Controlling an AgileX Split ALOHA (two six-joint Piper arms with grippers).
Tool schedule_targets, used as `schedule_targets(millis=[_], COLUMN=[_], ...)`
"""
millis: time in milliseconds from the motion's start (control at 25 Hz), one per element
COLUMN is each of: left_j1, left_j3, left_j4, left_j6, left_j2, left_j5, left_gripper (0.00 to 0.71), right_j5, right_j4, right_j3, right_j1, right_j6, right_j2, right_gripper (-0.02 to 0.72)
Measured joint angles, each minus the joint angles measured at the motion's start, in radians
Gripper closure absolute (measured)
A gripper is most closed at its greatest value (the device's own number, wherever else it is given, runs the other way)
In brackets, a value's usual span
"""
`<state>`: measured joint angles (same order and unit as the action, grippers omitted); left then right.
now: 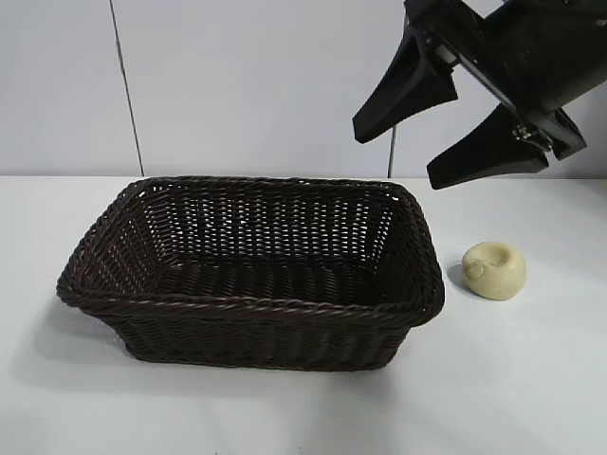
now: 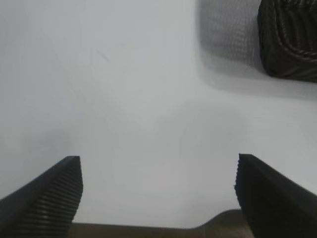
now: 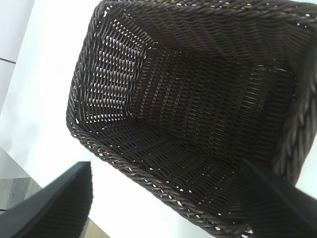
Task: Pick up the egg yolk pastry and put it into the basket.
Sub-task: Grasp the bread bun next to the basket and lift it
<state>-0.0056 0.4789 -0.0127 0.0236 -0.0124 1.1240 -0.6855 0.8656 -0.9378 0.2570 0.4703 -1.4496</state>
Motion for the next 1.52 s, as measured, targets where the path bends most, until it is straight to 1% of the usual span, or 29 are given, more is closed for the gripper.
schedule_targets(millis=[80, 160, 280, 400, 520, 600, 720, 840, 920, 1120, 1240, 1360, 1520], left_j1=[0.000, 0.000, 0.000, 0.000, 0.000, 0.000, 0.000, 0.000, 0.000, 0.000, 0.000, 0.000, 0.000], left_j3=[0.000, 0.000, 0.000, 0.000, 0.000, 0.000, 0.000, 0.000, 0.000, 0.000, 0.000, 0.000, 0.000], left_j4=[0.000, 0.000, 0.000, 0.000, 0.000, 0.000, 0.000, 0.000, 0.000, 0.000, 0.000, 0.000, 0.000], left_j6=[0.000, 0.000, 0.000, 0.000, 0.000, 0.000, 0.000, 0.000, -0.001, -0.001, -0.001, -0.001, -0.001], left_j2=[0.000, 0.000, 0.000, 0.000, 0.000, 0.000, 0.000, 0.000, 0.000, 0.000, 0.000, 0.000, 0.000], left_j5=[0.000, 0.000, 0.000, 0.000, 0.000, 0.000, 0.000, 0.000, 0.000, 0.000, 0.000, 0.000, 0.000], left_gripper=[0.103, 0.103, 0.103, 0.103, 0.103, 0.103, 0.103, 0.103, 0.103, 0.103, 0.103, 0.103, 0.103], right_j5=[-0.009, -0.022, -0.064, -0.136, -0.206, -0.233, -0.260, -0.273, -0.285, -0.274, -0.261, -0.258, -0.237], right_j4=[-0.036, -0.099, -0.229, -0.342, -0.439, -0.498, -0.612, -0.704, -0.727, -0.738, -0.740, -0.734, -0.703], right_j3=[-0.013, -0.046, -0.123, -0.213, -0.294, -0.341, -0.392, -0.411, -0.411, -0.411, -0.411, -0.411, -0.411], right_j1=[0.000, 0.000, 0.000, 0.000, 0.000, 0.000, 0.000, -0.006, -0.031, -0.155, -0.210, -0.221, -0.221], right_j6=[-0.046, -0.104, -0.207, -0.288, -0.344, -0.375, -0.444, -0.491, -0.500, -0.503, -0.503, -0.489, -0.470], right_j2=[-0.010, -0.029, -0.067, -0.123, -0.185, -0.222, -0.258, -0.274, -0.281, -0.291, -0.291, -0.291, -0.291], right_gripper=[0.125, 0.125, 0.125, 0.125, 0.125, 0.125, 0.125, 0.125, 0.125, 0.125, 0.125, 0.125, 0.125])
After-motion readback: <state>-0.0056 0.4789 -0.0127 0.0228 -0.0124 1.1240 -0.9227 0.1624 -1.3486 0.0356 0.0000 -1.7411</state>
